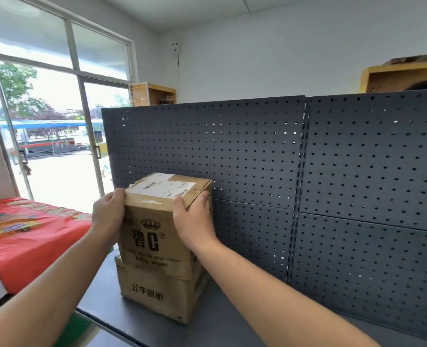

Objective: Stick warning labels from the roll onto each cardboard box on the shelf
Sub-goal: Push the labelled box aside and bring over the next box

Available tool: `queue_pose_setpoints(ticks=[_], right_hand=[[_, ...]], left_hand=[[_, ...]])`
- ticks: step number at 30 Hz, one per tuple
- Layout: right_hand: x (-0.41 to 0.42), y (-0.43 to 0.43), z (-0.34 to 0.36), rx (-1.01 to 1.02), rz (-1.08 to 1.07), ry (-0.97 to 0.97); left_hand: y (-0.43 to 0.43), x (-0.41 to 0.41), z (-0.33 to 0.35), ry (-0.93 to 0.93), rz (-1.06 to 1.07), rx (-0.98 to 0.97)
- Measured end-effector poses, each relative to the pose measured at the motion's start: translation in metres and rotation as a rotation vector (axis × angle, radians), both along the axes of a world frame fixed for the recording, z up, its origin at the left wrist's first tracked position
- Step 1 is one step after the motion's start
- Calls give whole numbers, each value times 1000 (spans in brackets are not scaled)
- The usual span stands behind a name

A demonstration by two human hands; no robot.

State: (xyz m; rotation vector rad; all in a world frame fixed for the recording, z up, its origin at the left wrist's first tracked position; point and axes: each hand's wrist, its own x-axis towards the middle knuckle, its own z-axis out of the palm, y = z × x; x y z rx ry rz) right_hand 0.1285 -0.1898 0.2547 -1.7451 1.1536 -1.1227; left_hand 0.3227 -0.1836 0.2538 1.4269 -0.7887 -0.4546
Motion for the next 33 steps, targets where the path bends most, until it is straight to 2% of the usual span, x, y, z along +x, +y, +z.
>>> queue_pose_setpoints(ticks=[3,7,15,22,33], right_hand=[[-28,11,2,-56,-22,50],[-73,19,-1,-37,-31,57],[-186,48,-9,-66,-89,-103],[-292,97,-14,-117,-102,-195],[-434,146,-44,-91,-329,-271]], left_hand=[[23,-28,2,32,-25,-23],[52,-70,3,-21,-96,-20],[90,-176,4,-48,-160,-151],[111,-277,-8,-5,-312,-216],[108,-416,-58,113,-572,-140]])
